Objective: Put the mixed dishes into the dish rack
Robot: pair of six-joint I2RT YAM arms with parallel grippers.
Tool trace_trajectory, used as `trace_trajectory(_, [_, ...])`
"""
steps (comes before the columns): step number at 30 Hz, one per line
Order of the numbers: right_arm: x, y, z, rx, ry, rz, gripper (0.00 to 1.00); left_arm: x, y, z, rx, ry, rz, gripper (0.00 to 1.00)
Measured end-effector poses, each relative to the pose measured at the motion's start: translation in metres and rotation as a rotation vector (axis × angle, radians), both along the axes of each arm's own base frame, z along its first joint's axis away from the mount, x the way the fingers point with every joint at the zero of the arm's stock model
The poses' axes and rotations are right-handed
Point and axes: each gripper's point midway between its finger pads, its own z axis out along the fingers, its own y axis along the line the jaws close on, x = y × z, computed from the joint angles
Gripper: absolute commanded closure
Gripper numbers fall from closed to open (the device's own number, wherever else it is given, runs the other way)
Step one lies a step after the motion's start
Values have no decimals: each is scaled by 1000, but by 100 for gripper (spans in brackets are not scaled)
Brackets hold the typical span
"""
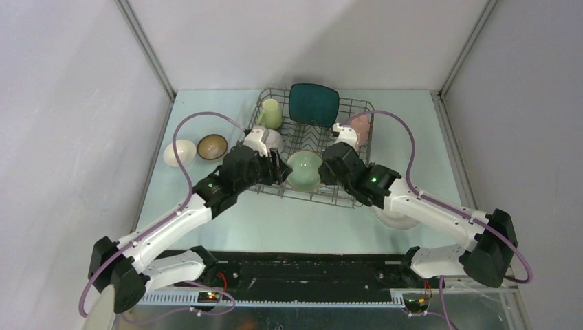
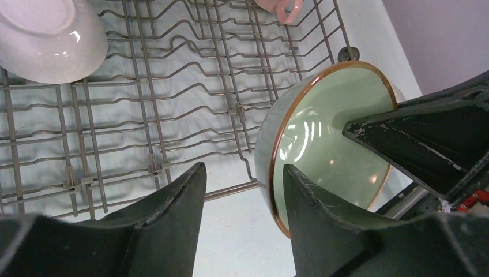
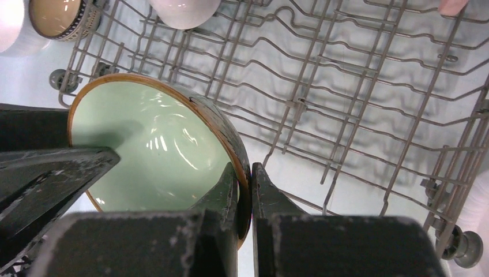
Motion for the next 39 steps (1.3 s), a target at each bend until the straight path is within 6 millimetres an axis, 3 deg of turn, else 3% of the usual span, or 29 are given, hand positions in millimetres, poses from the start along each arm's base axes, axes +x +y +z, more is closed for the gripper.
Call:
trace_trajectory(3, [-2, 6, 4, 1, -23, 23, 100, 1, -2, -4, 4, 10, 0, 52])
trace_trajectory(5, [-5, 13, 7, -4, -47, 47, 99, 2, -3, -8, 10, 22, -2, 67])
trace_trajectory(6, [-7, 16, 8, -4, -55, 56, 97, 2, -4, -9, 4, 30, -3, 85])
trace_trajectory(8, [-10, 20, 10, -13, -71, 72, 75, 0, -9, -9, -15, 44, -18, 98])
trace_trajectory(11, [-11, 29, 17, 4, -99, 113, 28, -1, -9, -13, 1, 50, -23, 100])
trace_trajectory(13, [-11, 35, 22, 31, -108, 147, 14, -1, -7, -17, 11, 61, -18, 100])
trace_trajectory(16, [-9, 41, 28, 91, -93, 216, 2, 0, -6, -18, -10, 75, -23, 100])
trace_trajectory(25, [-22, 25, 48, 413, -117, 392, 1, 10, 5, -9, -233, 105, -54, 100])
trace_trajectory(30, [-29, 26, 71, 583, -127, 476, 0, 7, -6, 12, -371, 97, -128, 100])
trace_trajectory(36, [-37, 32, 80, 681, -109, 540, 0, 1, -22, 38, -495, 81, -229, 100])
trace_trajectory(39, [-40, 37, 86, 718, -104, 567, 11, -1, -25, 47, -530, 72, -262, 100])
